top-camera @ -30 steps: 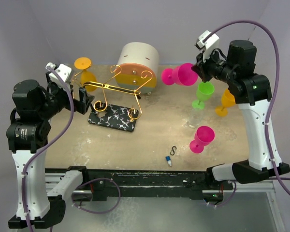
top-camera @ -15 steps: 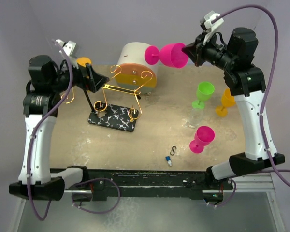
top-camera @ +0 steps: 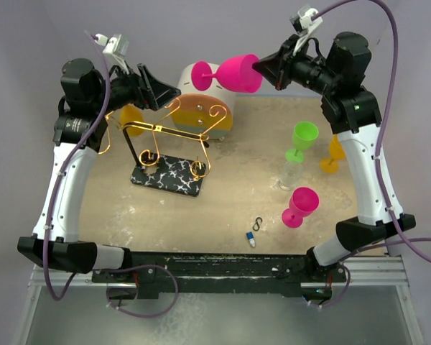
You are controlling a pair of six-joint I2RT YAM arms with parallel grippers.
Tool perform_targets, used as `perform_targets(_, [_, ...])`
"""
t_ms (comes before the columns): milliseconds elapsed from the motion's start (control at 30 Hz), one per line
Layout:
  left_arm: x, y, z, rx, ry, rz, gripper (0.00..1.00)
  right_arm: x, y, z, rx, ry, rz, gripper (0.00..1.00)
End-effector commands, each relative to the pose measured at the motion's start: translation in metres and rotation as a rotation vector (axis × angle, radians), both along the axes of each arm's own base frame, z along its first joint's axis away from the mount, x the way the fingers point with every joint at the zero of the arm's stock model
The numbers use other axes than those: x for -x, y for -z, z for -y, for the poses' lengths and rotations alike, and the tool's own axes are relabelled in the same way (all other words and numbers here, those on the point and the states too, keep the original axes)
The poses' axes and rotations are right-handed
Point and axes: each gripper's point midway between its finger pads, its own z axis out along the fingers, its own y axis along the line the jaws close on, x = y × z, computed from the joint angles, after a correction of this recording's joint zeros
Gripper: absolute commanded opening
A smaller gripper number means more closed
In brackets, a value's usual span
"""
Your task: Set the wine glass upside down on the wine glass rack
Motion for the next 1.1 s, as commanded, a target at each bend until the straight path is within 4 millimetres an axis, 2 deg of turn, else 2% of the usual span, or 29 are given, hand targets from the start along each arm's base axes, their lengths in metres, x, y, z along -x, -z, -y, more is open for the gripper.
perform_targets(0, [0.002,-0.034,0.009,0.049,-0.006,0.074,0.88,0.027,-0.041,-0.01,-0.063,-0.06,0.102,0.0])
perform_targets(167, [-0.003,-0.027,0.011,0.044,-0.03,0.037,0.84,0.03,-0.041,-0.021,-0.05,-0.078,0.107,0.0])
perform_targets(333, [-0.001,-0.02,0.016,0.037,-0.028,0.017,0.8,0.029,-0.032,-0.034,-0.019,-0.102,0.099,0.0])
perform_targets(500, [-0.007,-0.01,0.017,0.023,-0.035,-0.006,0.68,0.028,-0.026,-0.04,-0.002,-0.112,0.095,0.0])
perform_targets(733, [-0.009,-0.007,0.024,0.017,-0.005,-0.014,0.48,0.028,-0.022,-0.042,0.016,-0.112,0.096,0.0])
perform_targets(900, [-0.011,-0.003,0.029,0.012,0.014,-0.026,0.29,0.029,-0.023,-0.042,0.021,-0.111,0.102,0.0])
perform_targets(1067, [-0.012,-0.004,0.03,0.012,0.016,-0.023,0.2,0.03,-0.021,-0.042,0.026,-0.114,0.1,0.0])
